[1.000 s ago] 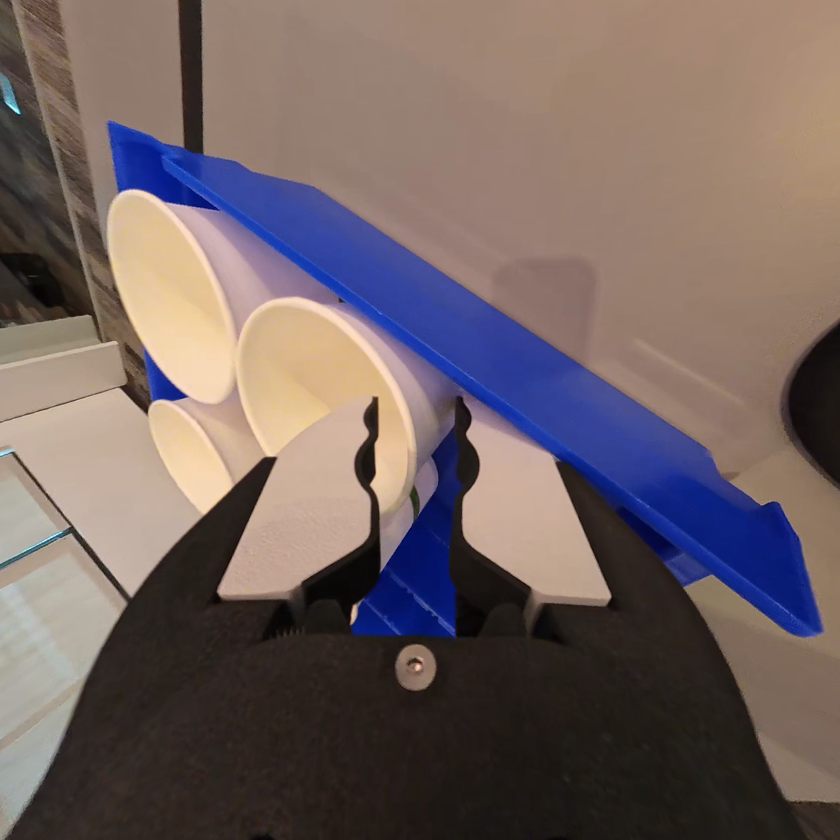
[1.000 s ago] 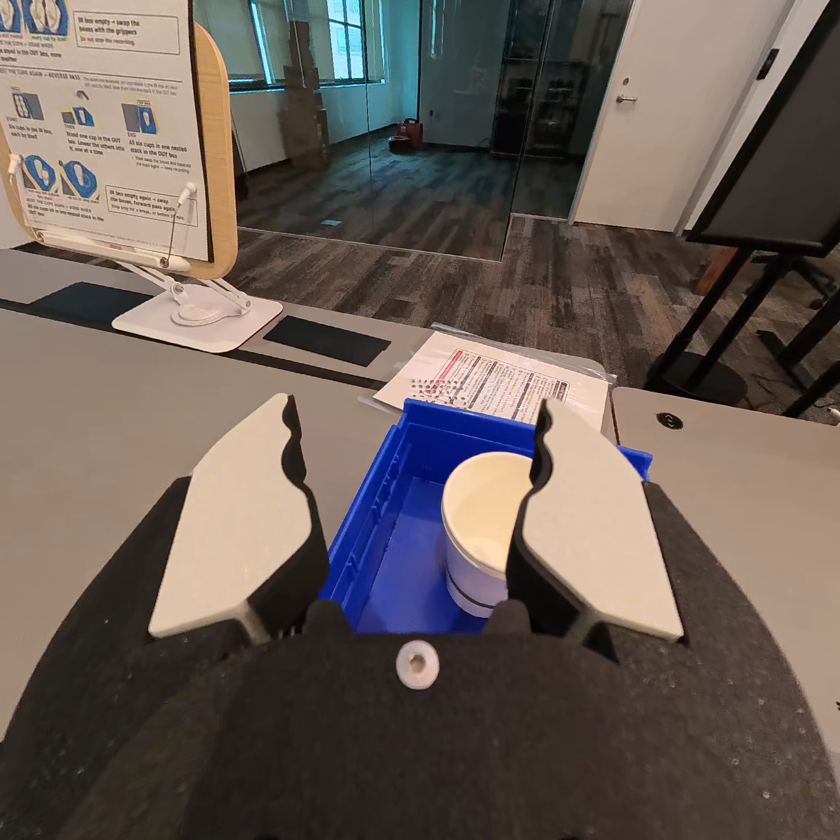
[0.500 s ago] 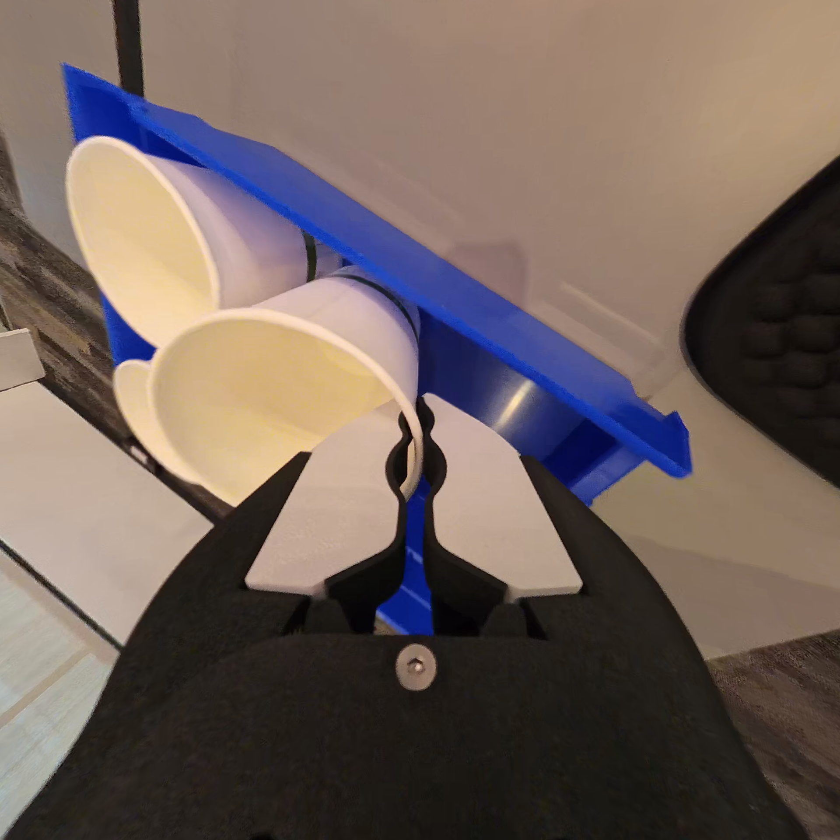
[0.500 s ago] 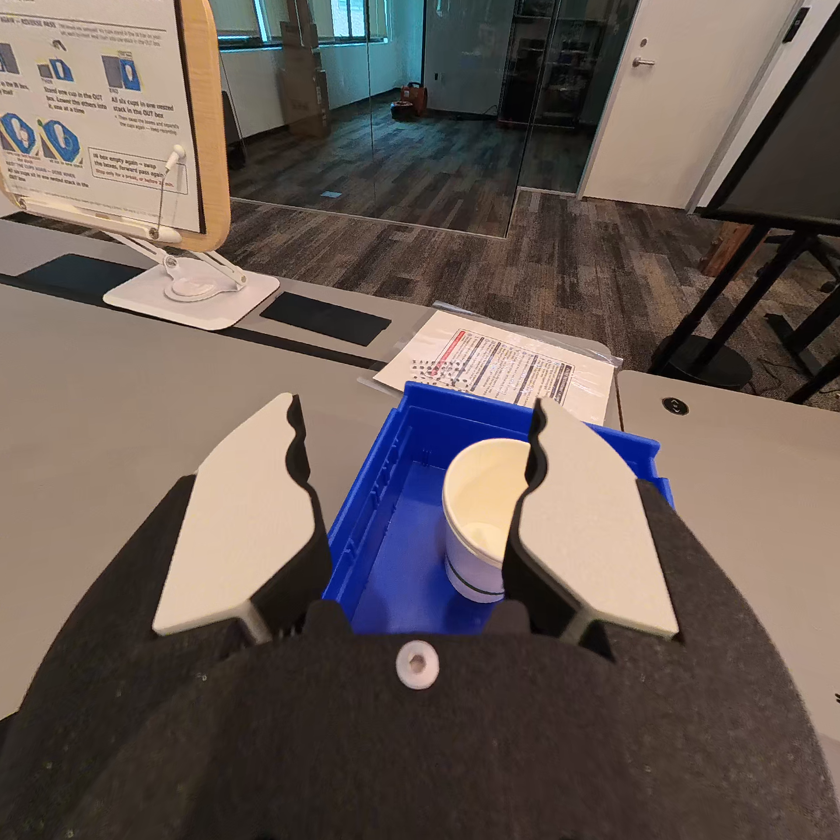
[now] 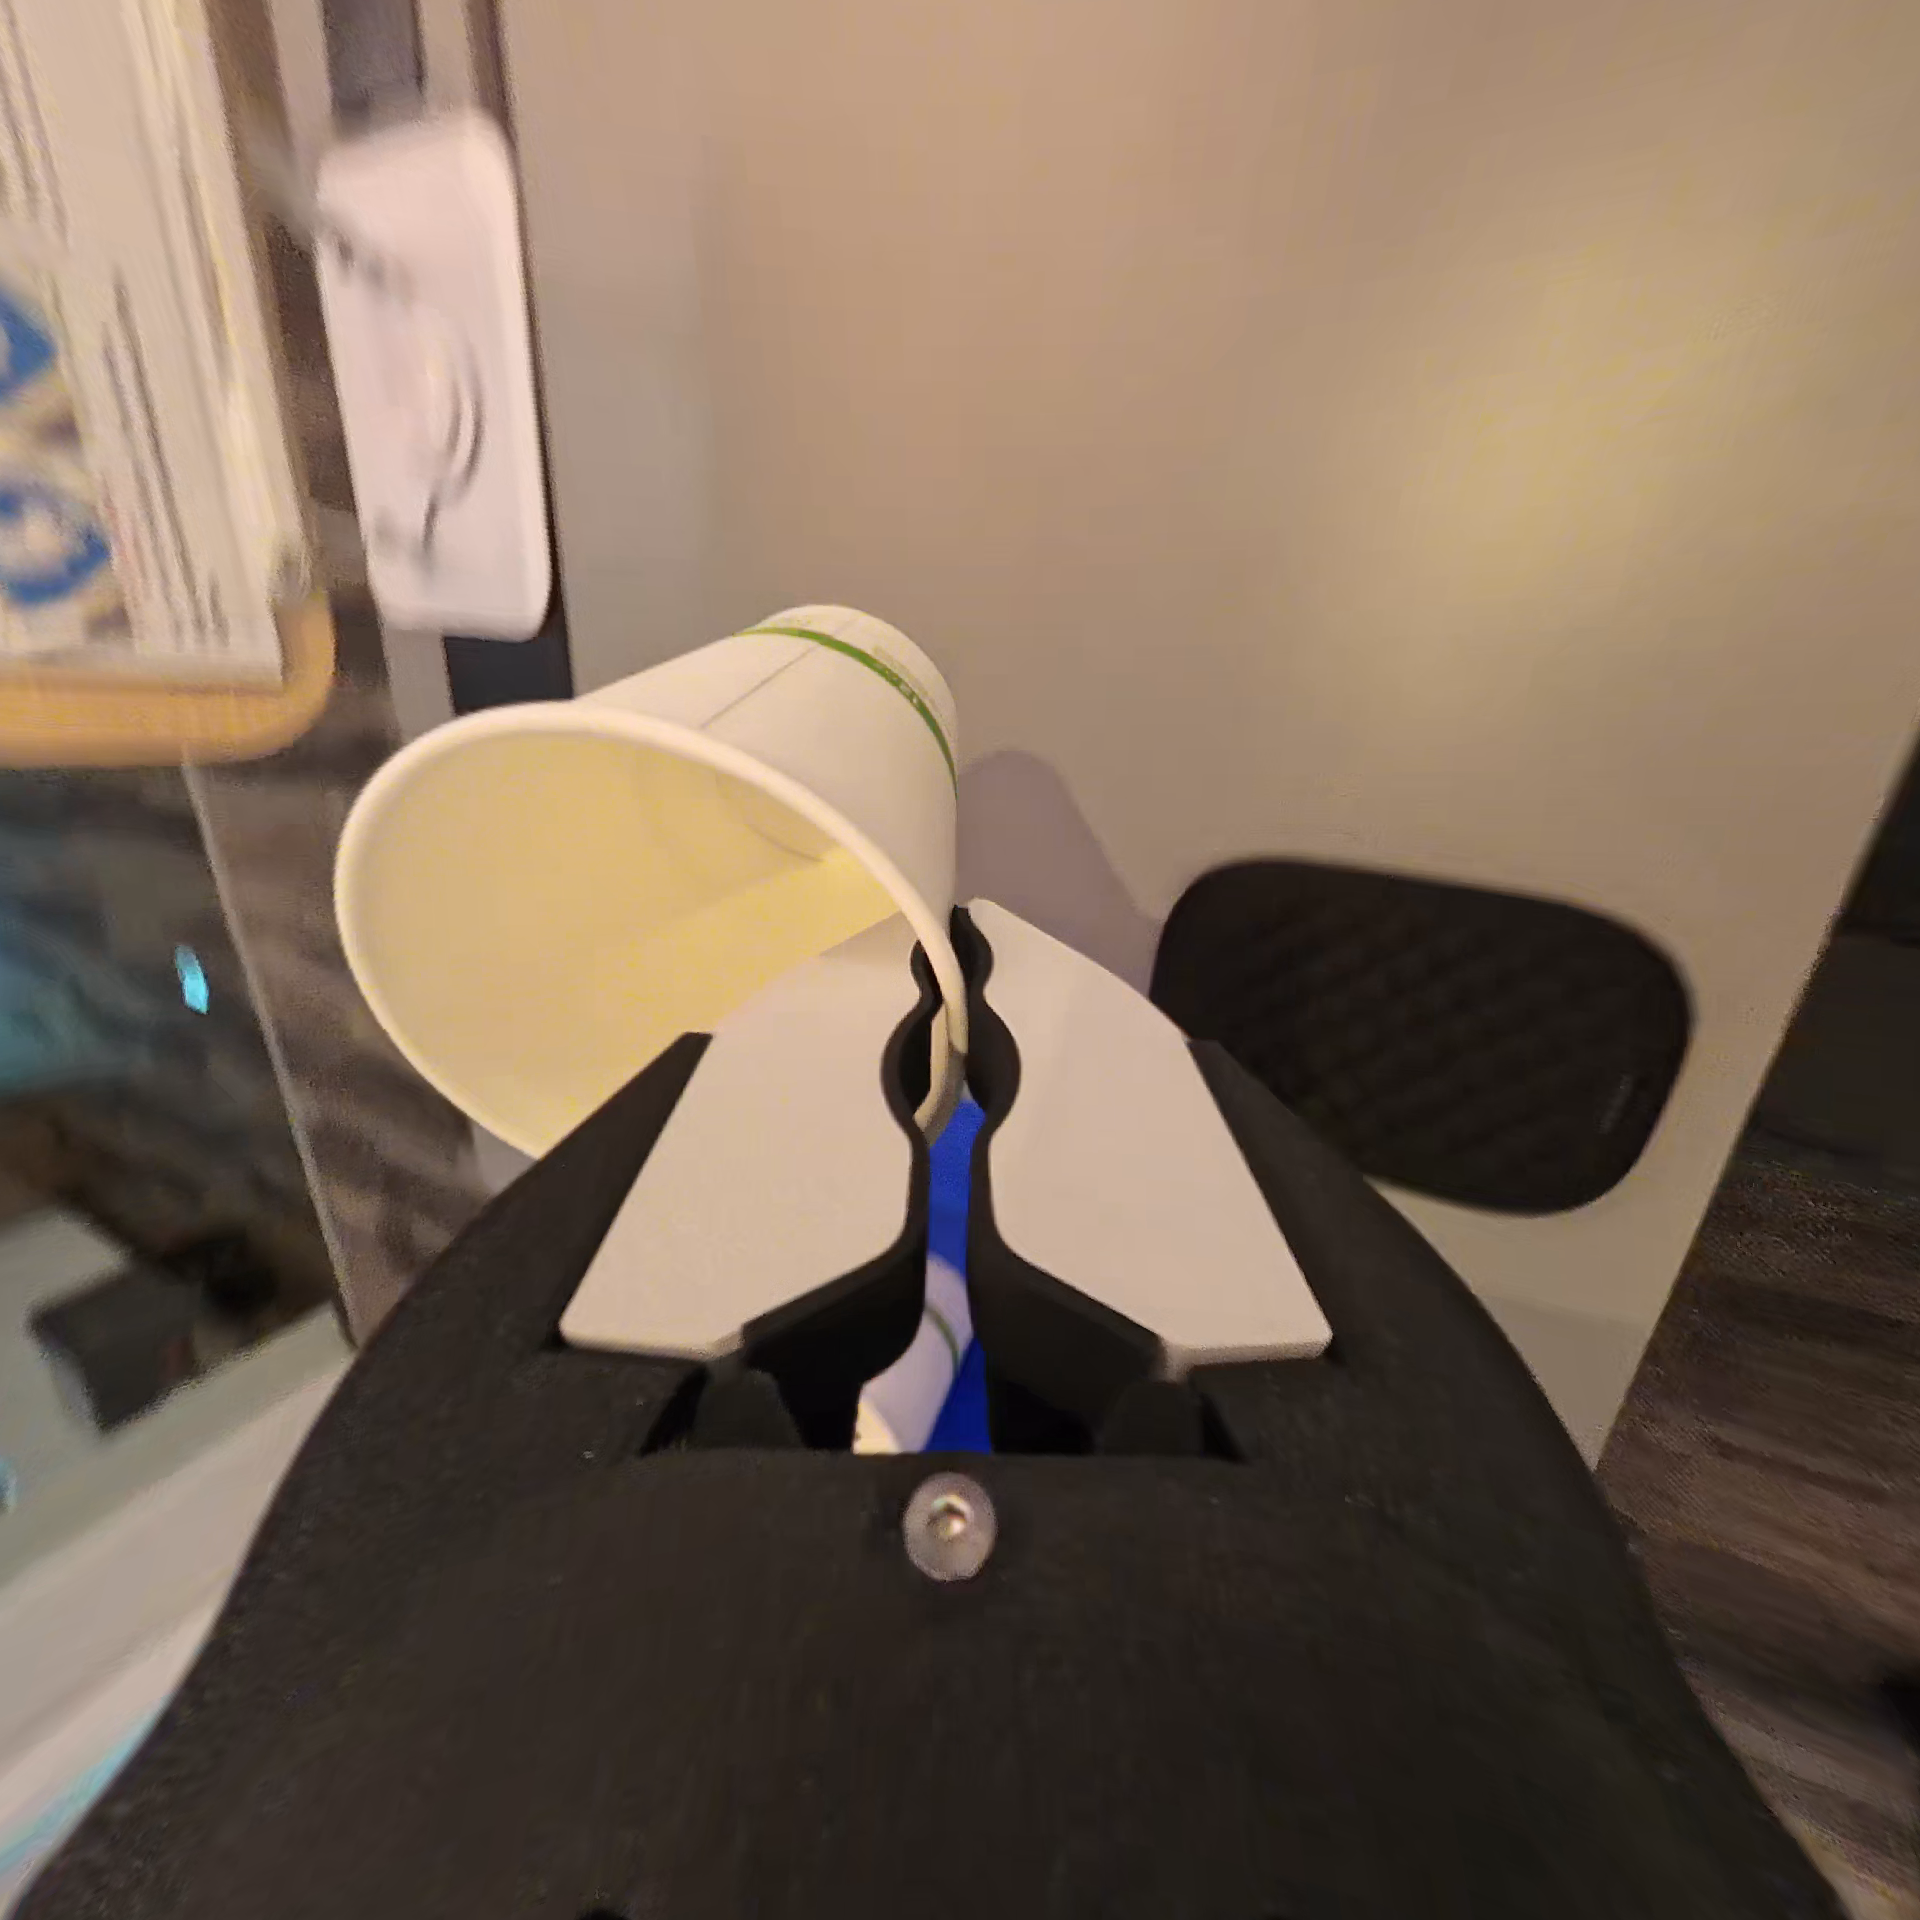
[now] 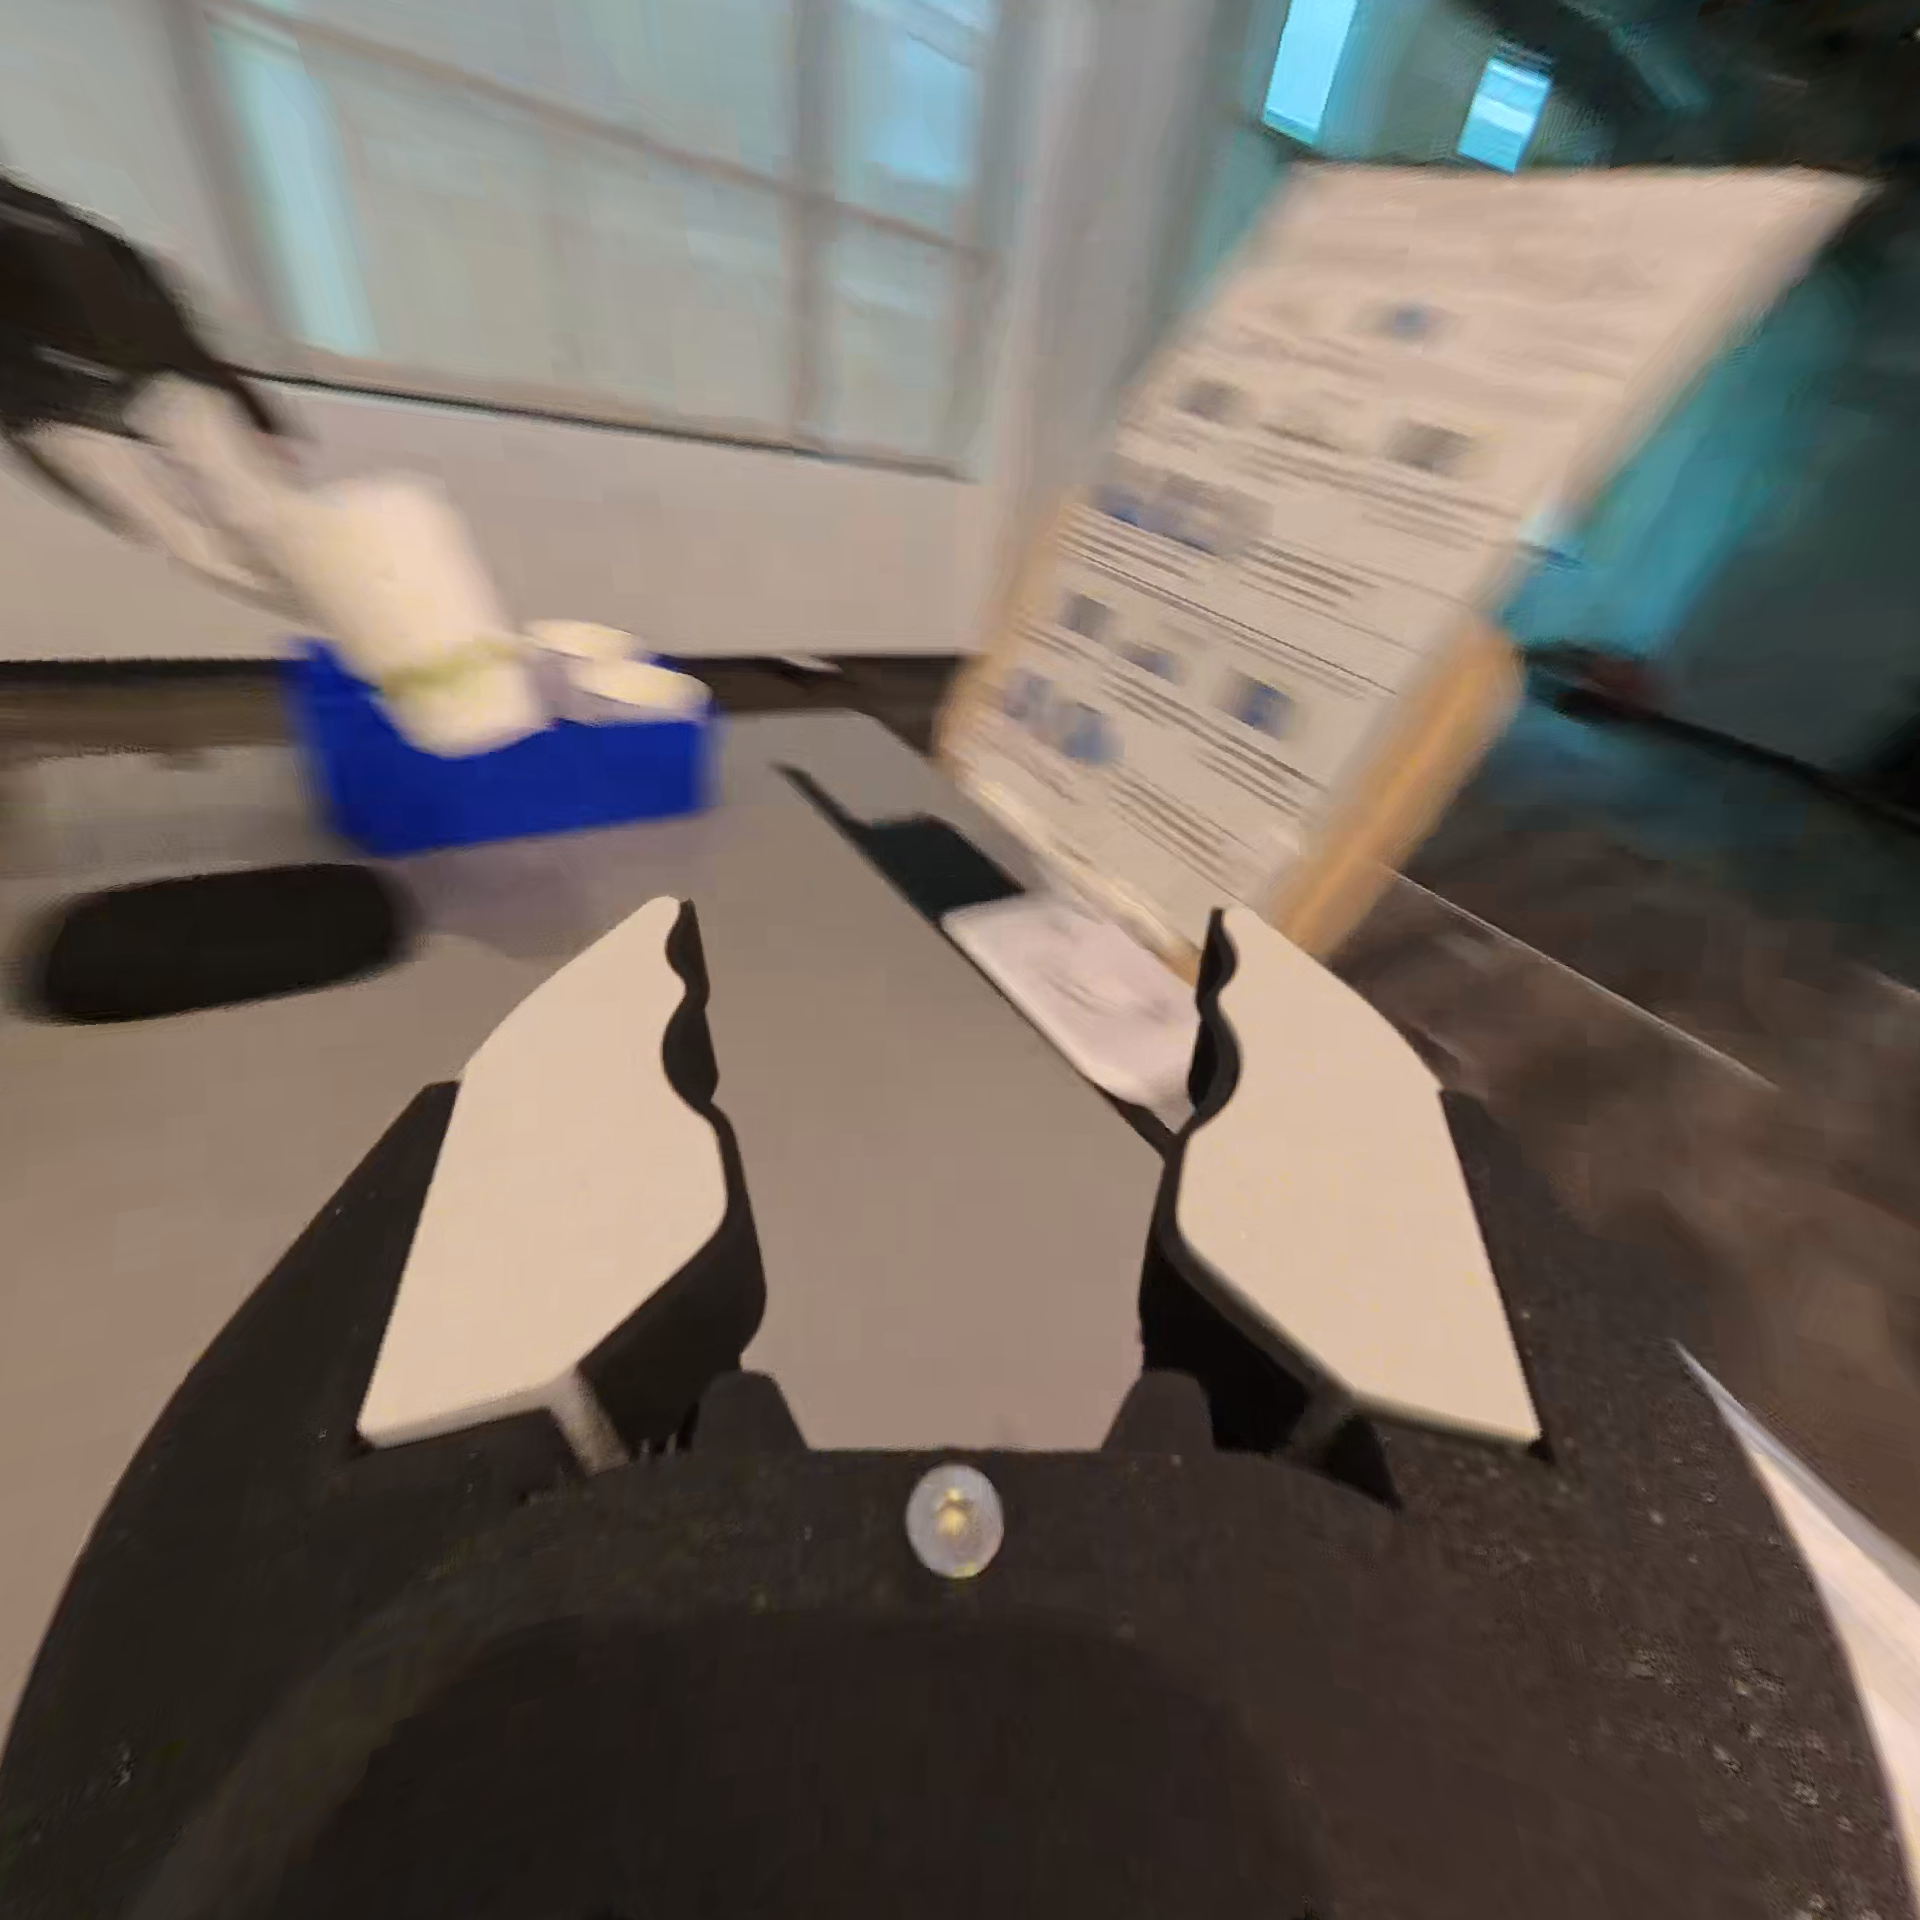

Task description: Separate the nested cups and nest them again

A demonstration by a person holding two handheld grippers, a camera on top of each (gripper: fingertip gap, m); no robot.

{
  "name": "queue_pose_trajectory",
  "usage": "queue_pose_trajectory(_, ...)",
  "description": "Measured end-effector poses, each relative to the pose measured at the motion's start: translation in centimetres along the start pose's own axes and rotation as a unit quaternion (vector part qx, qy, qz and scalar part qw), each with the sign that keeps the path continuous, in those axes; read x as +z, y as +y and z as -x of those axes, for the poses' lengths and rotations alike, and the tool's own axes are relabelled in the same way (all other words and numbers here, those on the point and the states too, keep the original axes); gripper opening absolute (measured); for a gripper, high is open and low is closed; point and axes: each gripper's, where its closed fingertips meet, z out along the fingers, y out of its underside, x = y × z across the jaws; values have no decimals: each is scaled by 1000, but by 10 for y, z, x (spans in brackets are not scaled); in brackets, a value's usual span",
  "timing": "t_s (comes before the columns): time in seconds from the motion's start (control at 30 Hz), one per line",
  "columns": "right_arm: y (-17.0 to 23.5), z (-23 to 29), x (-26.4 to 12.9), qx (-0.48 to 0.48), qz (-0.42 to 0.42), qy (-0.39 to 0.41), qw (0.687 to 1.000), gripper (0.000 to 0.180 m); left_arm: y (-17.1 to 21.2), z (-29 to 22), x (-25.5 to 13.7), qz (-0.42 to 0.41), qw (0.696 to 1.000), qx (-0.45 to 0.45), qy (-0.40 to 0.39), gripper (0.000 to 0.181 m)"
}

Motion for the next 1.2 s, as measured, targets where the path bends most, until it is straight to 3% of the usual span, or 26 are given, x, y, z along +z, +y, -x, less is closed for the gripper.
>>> queue_pose_trajectory(0.13,-13,109,57,0,-12,-233,972,89,-77,-36,6,-79,992,73,64,0)
queue_pose_trajectory(0.37,20,207,112,36,46,-399,915,91,-150,-74,28,-140,968,144,150,0)
queue_pose_trajectory(0.57,48,232,113,57,111,-461,878,94,-166,-81,42,-133,961,173,168,0)
queue_pose_trajectory(0.93,78,246,115,55,179,-496,848,89,-166,-87,46,-125,960,183,171,2)
queue_pose_trajectory(1.2,93,227,119,63,201,-478,853,88,-172,-55,37,-183,976,102,66,37)
